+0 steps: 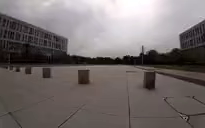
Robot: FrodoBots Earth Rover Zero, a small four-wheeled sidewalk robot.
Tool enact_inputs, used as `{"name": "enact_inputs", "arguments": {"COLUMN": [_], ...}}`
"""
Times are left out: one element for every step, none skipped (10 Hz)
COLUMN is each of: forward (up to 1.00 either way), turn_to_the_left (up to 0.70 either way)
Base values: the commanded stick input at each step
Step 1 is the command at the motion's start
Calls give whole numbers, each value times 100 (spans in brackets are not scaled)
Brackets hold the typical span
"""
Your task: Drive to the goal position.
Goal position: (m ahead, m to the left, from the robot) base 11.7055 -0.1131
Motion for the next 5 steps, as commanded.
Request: {"name": "enact_inputs", "arguments": {"forward": [70,70,70,70,70], "turn_to_the_left": [-6,0,0,0,0]}}
